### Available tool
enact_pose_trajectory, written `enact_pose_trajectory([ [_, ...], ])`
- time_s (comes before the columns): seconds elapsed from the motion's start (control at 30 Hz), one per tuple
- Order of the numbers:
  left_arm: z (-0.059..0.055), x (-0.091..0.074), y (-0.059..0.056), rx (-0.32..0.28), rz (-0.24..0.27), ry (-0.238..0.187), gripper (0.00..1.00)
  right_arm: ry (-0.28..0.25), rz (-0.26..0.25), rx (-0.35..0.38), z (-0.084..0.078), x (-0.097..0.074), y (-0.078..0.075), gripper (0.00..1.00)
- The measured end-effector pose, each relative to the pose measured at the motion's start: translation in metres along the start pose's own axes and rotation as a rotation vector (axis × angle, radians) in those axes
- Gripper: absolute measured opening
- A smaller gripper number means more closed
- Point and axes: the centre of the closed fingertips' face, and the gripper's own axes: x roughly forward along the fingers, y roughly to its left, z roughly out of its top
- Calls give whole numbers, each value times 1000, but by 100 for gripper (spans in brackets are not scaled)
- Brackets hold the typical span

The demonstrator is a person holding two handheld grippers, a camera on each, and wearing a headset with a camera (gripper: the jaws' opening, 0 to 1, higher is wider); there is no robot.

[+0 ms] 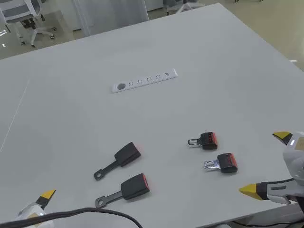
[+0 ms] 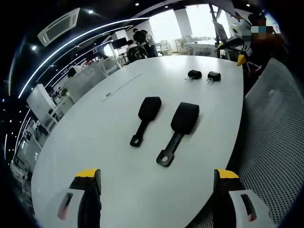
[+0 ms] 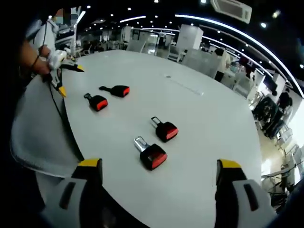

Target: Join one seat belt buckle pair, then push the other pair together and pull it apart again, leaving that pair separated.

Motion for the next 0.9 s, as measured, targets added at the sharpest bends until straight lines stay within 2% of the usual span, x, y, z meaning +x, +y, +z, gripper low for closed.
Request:
enact_pose_trajectory([
  [0.27,1,0,-1,1,-4,0,100,15,1,-9,-3,-1,1,100],
  [0.57,1,0,-1,-1,-3,0,100,4,-8,30,0,-4,-6,100],
  [0.9,0,0,-1,-4,-2,1,100,2,-7,29,1,-4,-7,99],
])
